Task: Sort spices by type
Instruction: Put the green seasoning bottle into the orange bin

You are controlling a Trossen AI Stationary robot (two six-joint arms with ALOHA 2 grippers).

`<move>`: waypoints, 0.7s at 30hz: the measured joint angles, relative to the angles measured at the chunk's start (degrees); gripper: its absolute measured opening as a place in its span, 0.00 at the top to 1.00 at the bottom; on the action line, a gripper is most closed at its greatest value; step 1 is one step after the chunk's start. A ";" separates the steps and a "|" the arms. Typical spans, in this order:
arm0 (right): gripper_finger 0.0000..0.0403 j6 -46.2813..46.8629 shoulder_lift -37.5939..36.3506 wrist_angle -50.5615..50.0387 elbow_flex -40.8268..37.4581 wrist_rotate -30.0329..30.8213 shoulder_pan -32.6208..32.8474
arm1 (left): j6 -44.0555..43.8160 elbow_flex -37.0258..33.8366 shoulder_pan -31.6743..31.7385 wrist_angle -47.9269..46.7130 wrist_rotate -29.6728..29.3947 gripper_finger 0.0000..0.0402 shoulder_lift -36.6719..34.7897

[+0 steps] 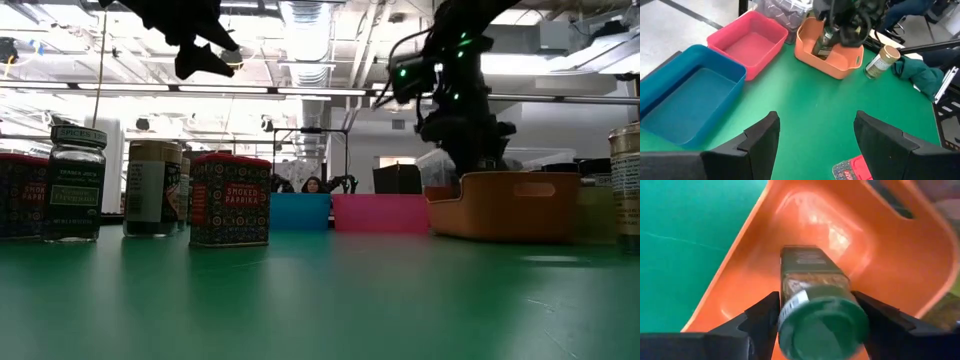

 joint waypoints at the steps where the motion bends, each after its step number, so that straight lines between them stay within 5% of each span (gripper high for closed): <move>1: 0.33 0.17 -1.14 0.06 0.00 0.40 0.00 | 0.11 0.00 0.00 -0.17 -0.48 0.40 0.00; 6: 0.33 1.72 -7.84 0.21 0.00 3.82 0.24 | -1.42 0.00 0.74 -2.85 -4.98 0.40 0.00; 11: 0.32 1.75 -13.08 1.50 0.02 7.21 0.63 | 0.58 1.81 0.79 -13.49 3.19 0.40 0.02; 16: 0.32 1.49 -15.38 4.91 0.02 8.90 0.55 | 5.53 3.22 -5.61 -25.75 3.84 0.40 0.00; 21: 0.32 1.74 -15.62 5.66 0.02 9.01 2.29 | -0.69 3.34 -14.80 -27.72 3.65 0.40 0.00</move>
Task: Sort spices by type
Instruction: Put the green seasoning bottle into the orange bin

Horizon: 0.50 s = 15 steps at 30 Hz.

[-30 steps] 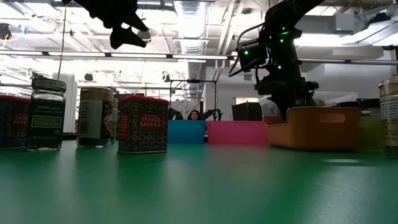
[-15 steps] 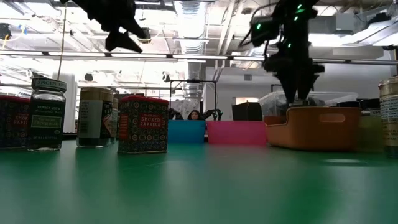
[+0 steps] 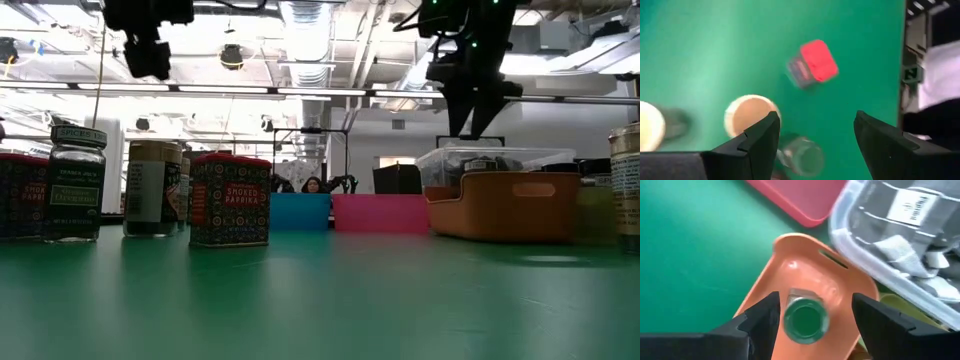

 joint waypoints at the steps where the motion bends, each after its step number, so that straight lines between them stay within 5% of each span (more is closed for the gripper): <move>1: 0.32 -0.01 0.00 0.39 0.00 0.00 0.81 | -1.52 0.00 -2.05 0.05 -0.42 0.40 0.00; 7: 0.32 0.68 0.00 5.34 0.00 0.17 8.19 | -10.37 0.00 -15.46 -1.07 -6.30 0.40 0.27; 15: 0.32 6.05 0.00 8.11 0.00 6.38 21.53 | -24.00 -0.62 -28.12 -5.97 -21.63 0.40 3.34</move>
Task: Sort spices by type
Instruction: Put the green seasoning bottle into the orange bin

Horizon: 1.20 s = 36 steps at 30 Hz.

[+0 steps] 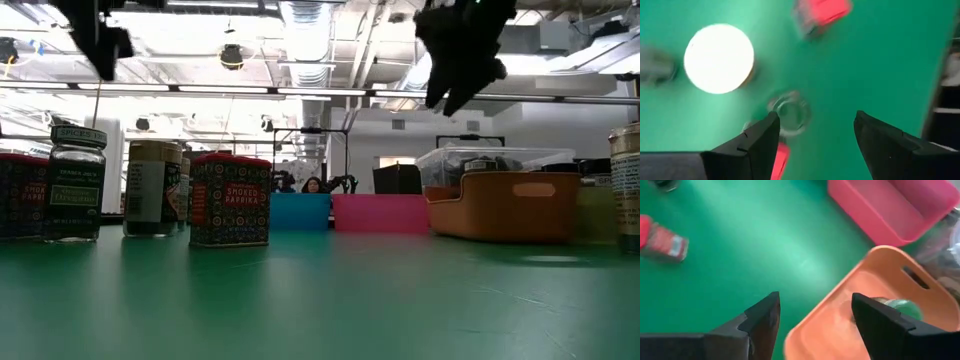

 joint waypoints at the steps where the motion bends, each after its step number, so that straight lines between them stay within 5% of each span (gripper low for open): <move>1: 0.32 0.73 0.00 -0.06 0.00 0.97 1.69 | -2.40 -0.51 -0.60 -0.64 -0.77 0.40 0.44; 10: 0.33 6.29 0.00 -0.48 0.00 5.82 13.51 | -11.00 -5.51 -2.83 -0.86 -3.13 0.30 3.81; 22: 0.33 12.15 0.00 -2.95 0.00 6.00 17.43 | -6.93 -6.46 -3.01 1.95 -2.78 0.11 8.85; 30: 0.33 12.19 0.00 -2.90 0.00 6.02 17.31 | -4.48 -6.46 -3.01 3.77 -3.34 0.15 15.53; 36: 0.33 12.17 0.00 -3.77 0.00 6.02 17.31 | -4.00 -6.46 -3.01 3.24 -3.10 0.30 18.95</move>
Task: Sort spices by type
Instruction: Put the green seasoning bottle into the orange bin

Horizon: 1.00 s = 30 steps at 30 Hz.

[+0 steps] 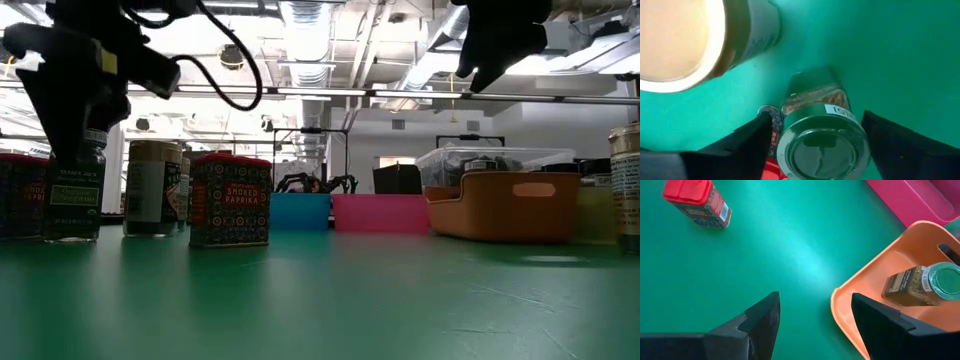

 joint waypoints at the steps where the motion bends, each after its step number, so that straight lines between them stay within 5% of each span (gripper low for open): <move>1: 0.33 0.00 0.00 -0.41 0.00 0.00 0.00 | 0.12 0.00 0.00 0.02 0.00 0.34 0.26; 6: 0.33 0.00 -0.04 -2.61 0.00 -0.02 0.00 | 0.08 0.08 0.11 -0.04 1.77 0.53 0.09; 21: 0.33 -0.15 -6.31 -9.23 2.03 -0.06 -0.23 | 5.44 21.42 2.15 -3.20 14.43 0.51 0.07; 30: 0.33 4.27 -6.73 -9.89 2.03 0.20 -0.96 | 13.82 36.37 10.40 0.88 14.91 0.51 10.90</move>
